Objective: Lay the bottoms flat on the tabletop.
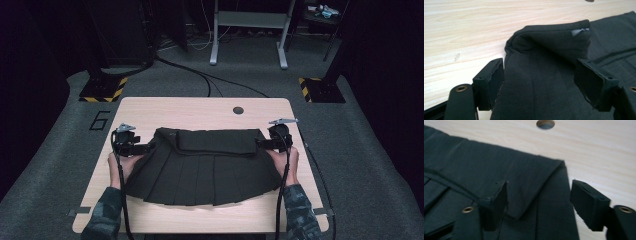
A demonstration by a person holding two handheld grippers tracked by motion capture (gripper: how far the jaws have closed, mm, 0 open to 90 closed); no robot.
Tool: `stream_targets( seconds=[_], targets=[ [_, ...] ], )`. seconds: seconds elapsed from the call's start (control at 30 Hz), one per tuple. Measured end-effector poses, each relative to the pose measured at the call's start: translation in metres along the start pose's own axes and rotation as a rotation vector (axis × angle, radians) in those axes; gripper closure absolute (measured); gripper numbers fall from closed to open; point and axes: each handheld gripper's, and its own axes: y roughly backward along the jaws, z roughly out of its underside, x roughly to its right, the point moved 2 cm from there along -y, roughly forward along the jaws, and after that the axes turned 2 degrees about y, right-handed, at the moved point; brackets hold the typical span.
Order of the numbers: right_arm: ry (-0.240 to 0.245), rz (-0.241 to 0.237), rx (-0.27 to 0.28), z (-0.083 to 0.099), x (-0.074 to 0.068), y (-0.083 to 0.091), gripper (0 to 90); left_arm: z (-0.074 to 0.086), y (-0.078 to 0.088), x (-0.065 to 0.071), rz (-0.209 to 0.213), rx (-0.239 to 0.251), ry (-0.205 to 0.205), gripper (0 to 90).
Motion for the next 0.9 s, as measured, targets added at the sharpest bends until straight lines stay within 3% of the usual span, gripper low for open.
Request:
stream_targets(
  seconds=[0.13, 0.2, 0.3, 0.37, 0.47, 0.53, 0.6, 0.73, 0.9],
  targets=[
    [0.003, -0.024, -0.044, 0.014, -0.002, -0.012, 16.8, 0.009, -0.012, 0.002, -0.015, -0.069, -0.04, 19.9],
    [0.014, -0.026, -0.071, 0.022, -0.002, -0.018, 14.9, 0.017, -0.022, 0.002, -0.013, -0.103, -0.026, 17.8],
    [-0.001, -0.03, -0.108, 0.033, -0.001, -0.027, 11.5, 0.027, -0.032, 0.0, -0.032, -0.159, -0.044, 16.6],
    [-0.002, -0.018, -0.136, 0.039, 0.0, -0.033, 8.5, 0.033, -0.039, -0.001, -0.025, -0.192, -0.022, 15.5],
    [-0.008, -0.012, -0.164, 0.049, 0.002, -0.041, 6.5, 0.038, -0.043, -0.002, -0.018, -0.239, -0.021, 15.6],
    [0.003, -0.014, -0.189, 0.055, 0.003, -0.046, 4.2, 0.043, -0.044, -0.001, -0.036, -0.233, -0.033, 15.9],
    [0.04, 0.012, -0.172, 0.058, -0.001, -0.046, 5.8, 0.046, -0.043, 0.003, -0.053, -0.228, -0.046, 15.6],
    [0.054, 0.006, -0.147, 0.062, -0.002, -0.044, 5.9, 0.054, -0.039, 0.008, -0.089, -0.21, -0.091, 15.6],
    [0.059, 0.011, -0.112, 0.068, -0.002, -0.041, 6.0, 0.063, -0.032, 0.009, -0.087, -0.178, -0.089, 15.6]
  ],
)
